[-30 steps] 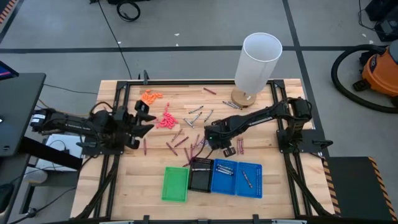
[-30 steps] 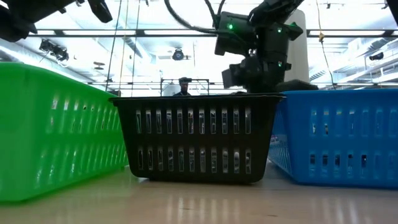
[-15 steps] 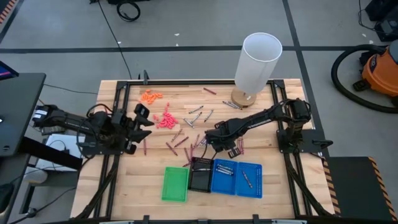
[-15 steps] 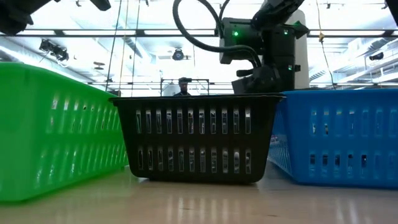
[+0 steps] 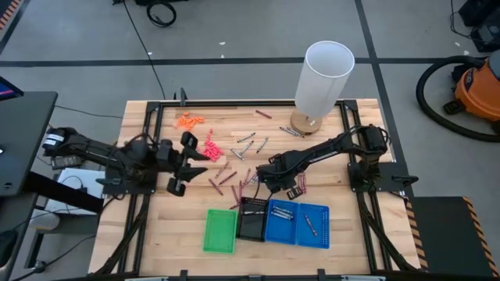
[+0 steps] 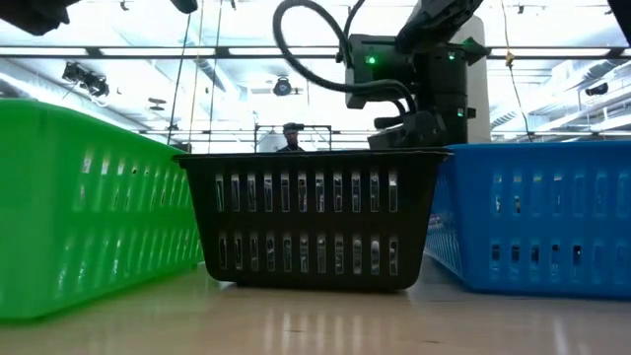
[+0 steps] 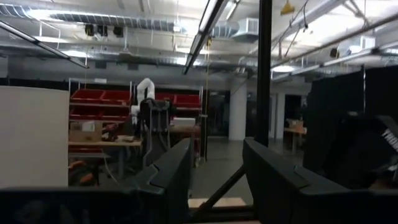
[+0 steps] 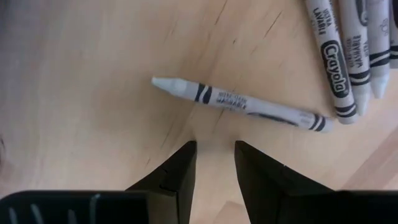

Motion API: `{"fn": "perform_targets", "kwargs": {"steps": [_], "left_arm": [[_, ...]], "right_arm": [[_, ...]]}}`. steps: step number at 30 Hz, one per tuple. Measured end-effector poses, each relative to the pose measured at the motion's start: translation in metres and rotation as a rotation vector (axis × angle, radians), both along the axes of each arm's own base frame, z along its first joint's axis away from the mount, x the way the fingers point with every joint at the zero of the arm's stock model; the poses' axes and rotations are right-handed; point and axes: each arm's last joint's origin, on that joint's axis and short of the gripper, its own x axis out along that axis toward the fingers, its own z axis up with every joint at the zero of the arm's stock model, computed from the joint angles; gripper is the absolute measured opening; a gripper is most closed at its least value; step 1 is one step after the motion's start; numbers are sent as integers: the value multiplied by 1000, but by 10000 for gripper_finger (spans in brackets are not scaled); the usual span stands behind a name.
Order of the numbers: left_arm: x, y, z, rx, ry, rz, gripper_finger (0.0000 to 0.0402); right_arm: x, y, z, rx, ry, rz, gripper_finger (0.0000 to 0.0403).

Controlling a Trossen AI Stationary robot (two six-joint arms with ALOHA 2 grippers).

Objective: Sort crayons
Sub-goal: Put the white crayon into the black bin

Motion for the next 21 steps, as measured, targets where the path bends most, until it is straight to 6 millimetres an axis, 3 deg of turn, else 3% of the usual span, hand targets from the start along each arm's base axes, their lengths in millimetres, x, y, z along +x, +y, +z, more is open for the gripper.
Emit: {"fn": "perform_targets", "kwargs": {"steps": [4,8,13,16,21], "left_arm": [[6,-4,3,21,16,-13,157],[4,-9,7,52,2,-28,157],[3,-10,8,53,-6,-36,157],[3,-10,8,52,-5,-35,157],[-1,-9,10,51,-5,-35,157]], "right_arm": [[0,0,-3,-4,11,2,123],[1,0,8,-16,6,-23,121],[15,-5,36,19,-53,-178,115],[20,-13,39,65,-84,-385,110],[19,-30,36,88,-106,-892,107]]}}
